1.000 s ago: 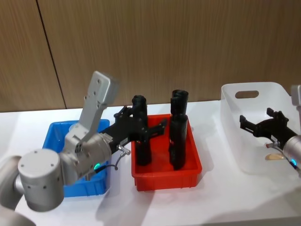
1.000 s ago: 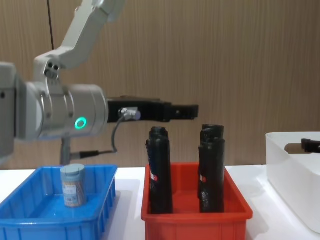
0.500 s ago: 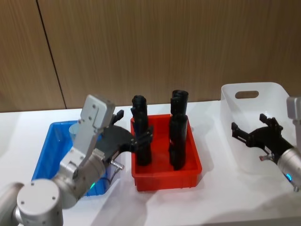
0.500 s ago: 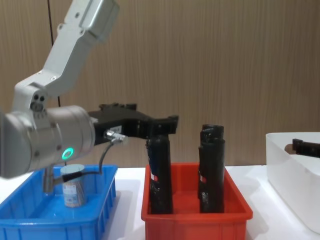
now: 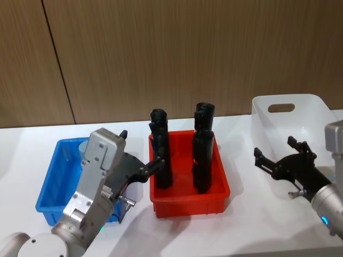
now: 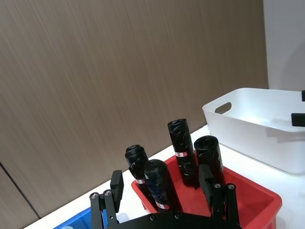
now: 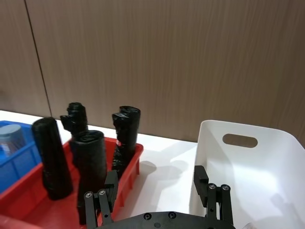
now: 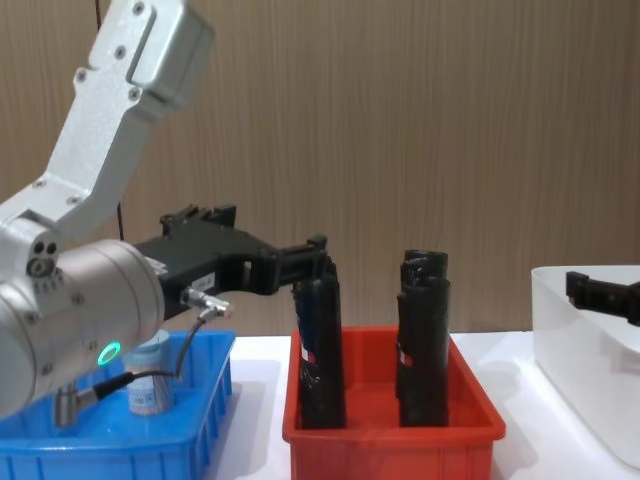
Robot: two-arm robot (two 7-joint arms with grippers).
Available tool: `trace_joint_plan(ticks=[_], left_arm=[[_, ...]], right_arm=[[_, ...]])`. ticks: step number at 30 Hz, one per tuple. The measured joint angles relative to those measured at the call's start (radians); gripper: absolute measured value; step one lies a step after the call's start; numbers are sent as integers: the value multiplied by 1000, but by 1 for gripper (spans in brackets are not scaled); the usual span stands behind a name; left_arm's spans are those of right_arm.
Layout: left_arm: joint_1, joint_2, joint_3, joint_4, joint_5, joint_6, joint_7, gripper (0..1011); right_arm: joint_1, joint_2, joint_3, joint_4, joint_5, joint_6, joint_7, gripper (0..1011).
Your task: Pick the cotton swabs from the blue box and place them into the white box.
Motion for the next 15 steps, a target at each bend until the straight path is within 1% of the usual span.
trace_joint_plan(ticks=[2,5,8,15], left_arm=[[5,2,1,-3,3,-5,7,1004],[6,2,1,-4,4,-7,10,1004],[6,2,1,-4,4,-8,10,1004],[6,2,1,-4,4,-8,11,1004]], right_arm=[[-22,2,-4,-31,3,-3,-8,1002],[-43,3,-7,-58,5,-5,-16,1002],[-81,6,-14,-110,8,-10,-29,1002],[-134,10,-23,-182,14,-16,-49,1002]])
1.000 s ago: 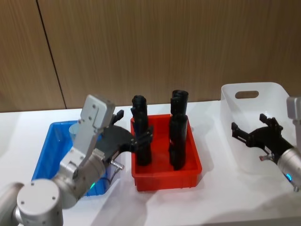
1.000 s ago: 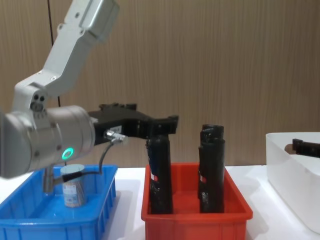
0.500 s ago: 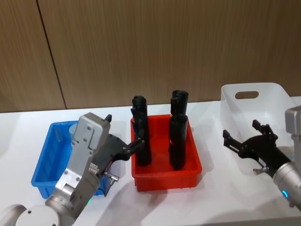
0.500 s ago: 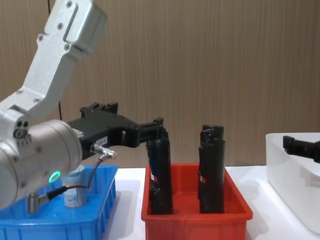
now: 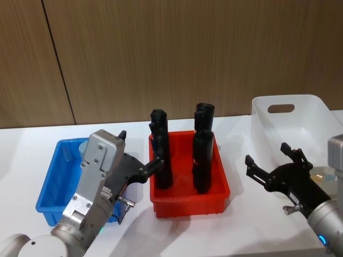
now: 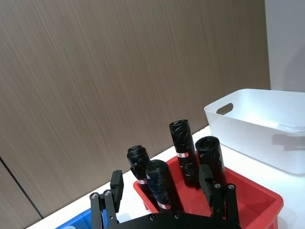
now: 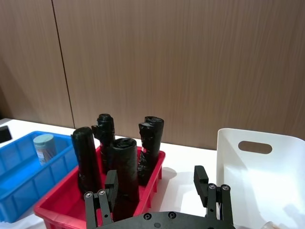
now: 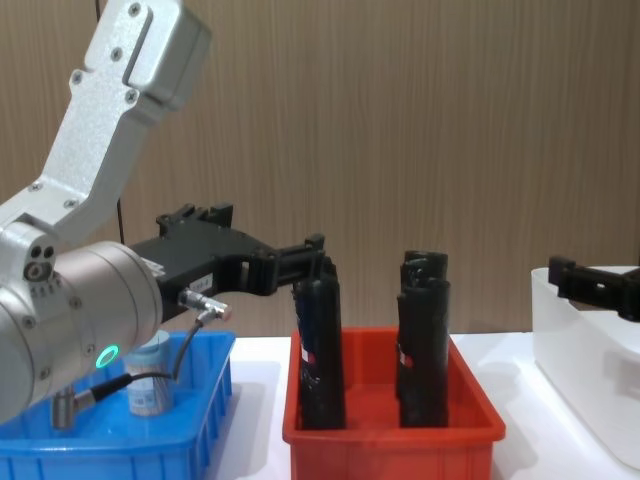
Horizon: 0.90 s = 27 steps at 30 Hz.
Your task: Pick the cotton swabs from the blue box and place them into the white box.
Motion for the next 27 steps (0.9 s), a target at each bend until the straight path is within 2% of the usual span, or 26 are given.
trace_joint_plan(ticks=[22,27], left_arm=[[0,0,-1,1,-1,1,0,1004],[0,0,-1,1,0,1,0,1004]], right_arm=[[-79,4,-15,-114,8,-10,-17,1002],[-25,-3,-9,-162,6,-8,40,1002]])
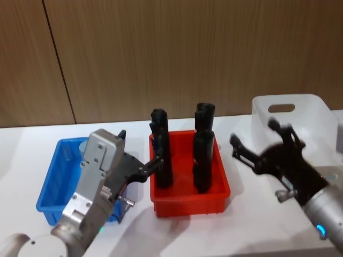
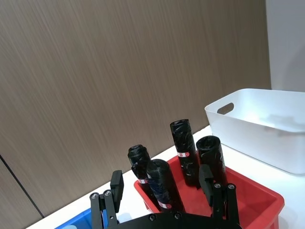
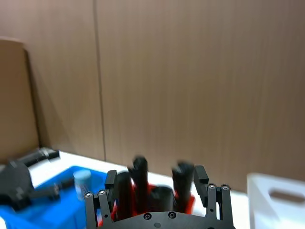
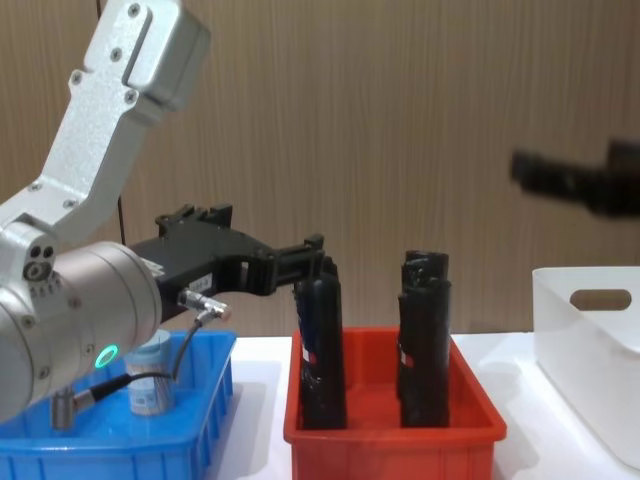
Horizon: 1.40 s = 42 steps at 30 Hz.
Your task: Pick the cotton swabs from the blue box and place them into the white box.
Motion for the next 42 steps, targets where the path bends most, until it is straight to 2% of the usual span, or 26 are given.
trace_joint_plan(ticks=[5,14,42], left_arm=[[0,0,0,0,0,0,0,1004],[0,0,0,0,0,0,0,1004],[0,0,0,0,0,0,0,1004]], right_arm=[[47,-7,6,-28,-5,3,55,1001],[93,-14,11,-55,-7,6,109,1002],[131,-19,16,-77,-11,8,152,1002]])
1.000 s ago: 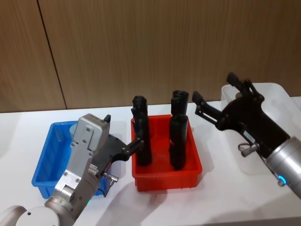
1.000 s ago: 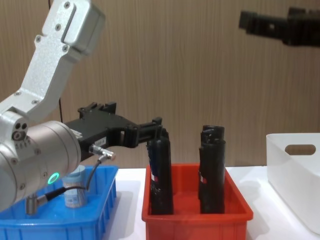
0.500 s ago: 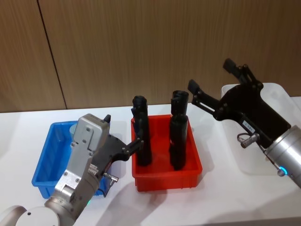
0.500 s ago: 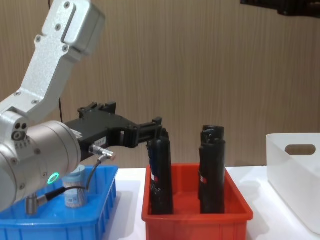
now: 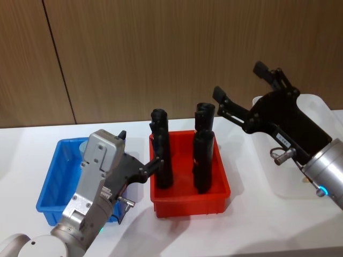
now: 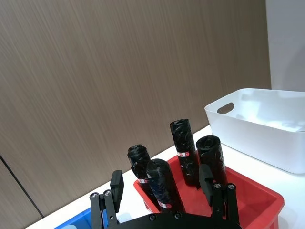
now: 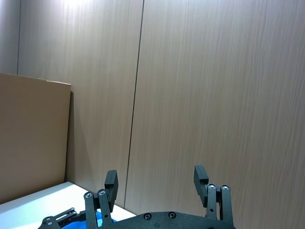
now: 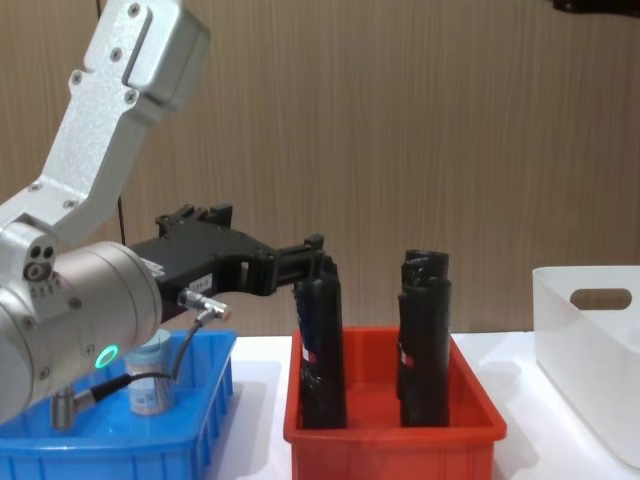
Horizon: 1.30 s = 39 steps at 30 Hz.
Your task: Pick the cotton swabs from the blue box and place them into the white box.
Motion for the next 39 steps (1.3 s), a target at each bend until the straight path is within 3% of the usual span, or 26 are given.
trace_joint_plan(ticks=[10,25,39], left_arm=[[0,0,0,0,0,0,0,1004],[0,0,0,0,0,0,0,1004],[0,0,0,0,0,0,0,1004]], right_arm=[[-17,3,-1,29,0,0,-27,1002],[-112,21,-8,192,4,0,-179,1002],[-125,23,-9,213,5,-1,-199,1002]])
